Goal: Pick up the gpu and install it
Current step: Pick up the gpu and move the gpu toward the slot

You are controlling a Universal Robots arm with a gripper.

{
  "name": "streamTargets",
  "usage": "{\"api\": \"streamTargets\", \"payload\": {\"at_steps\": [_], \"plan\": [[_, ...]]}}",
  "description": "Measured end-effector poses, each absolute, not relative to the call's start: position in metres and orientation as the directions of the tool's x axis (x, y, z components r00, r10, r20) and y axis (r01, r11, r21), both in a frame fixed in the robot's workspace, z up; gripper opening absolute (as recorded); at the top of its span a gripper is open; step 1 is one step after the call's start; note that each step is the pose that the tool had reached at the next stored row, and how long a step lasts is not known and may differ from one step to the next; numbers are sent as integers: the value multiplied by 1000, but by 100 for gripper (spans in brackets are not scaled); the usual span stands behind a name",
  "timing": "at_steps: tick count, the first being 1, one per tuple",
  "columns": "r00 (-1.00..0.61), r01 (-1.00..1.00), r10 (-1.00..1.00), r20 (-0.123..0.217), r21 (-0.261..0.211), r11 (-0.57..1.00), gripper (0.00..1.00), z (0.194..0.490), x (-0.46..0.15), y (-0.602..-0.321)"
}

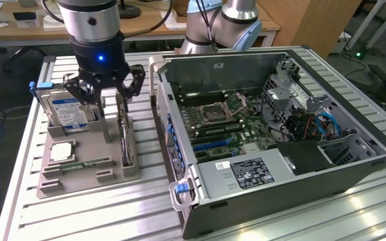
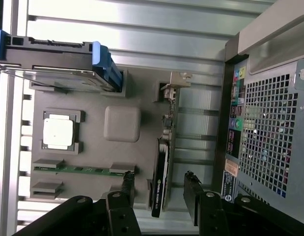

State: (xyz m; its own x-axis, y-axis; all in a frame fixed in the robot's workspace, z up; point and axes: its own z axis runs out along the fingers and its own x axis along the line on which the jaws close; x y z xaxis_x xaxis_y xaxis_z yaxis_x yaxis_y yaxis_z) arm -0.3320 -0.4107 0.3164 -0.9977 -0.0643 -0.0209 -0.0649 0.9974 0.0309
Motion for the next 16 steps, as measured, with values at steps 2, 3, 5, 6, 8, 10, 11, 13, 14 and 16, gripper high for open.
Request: {"api": "streamTargets", "payload": {"at_steps": [2,3,5,6,8,10,11,13,14,16], "plan": [[-998,-65,-64,-21,31,997,53,316,-332,-411],[-998,-65,-64,-21,31,997,53,316,-332,-411],[-998,-65,-64,-21,31,997,53,315,-332,-411],[-998,-65,-64,-21,31,997,53,315,-332,-411],[-998,-65,-64,-21,31,997,53,314,-332,-411],[-998,-65,-64,-21,31,997,53,313,-332,-411],[-998,-65,-64,-21,31,997,53,313,-332,-411],[-998,-65,-64,-21,31,997,53,312,-332,-411],[-998,-65,-64,-21,31,997,53,311,-332,-411],[-998,-65,-65,-21,31,997,53,311,-332,-412]]}}
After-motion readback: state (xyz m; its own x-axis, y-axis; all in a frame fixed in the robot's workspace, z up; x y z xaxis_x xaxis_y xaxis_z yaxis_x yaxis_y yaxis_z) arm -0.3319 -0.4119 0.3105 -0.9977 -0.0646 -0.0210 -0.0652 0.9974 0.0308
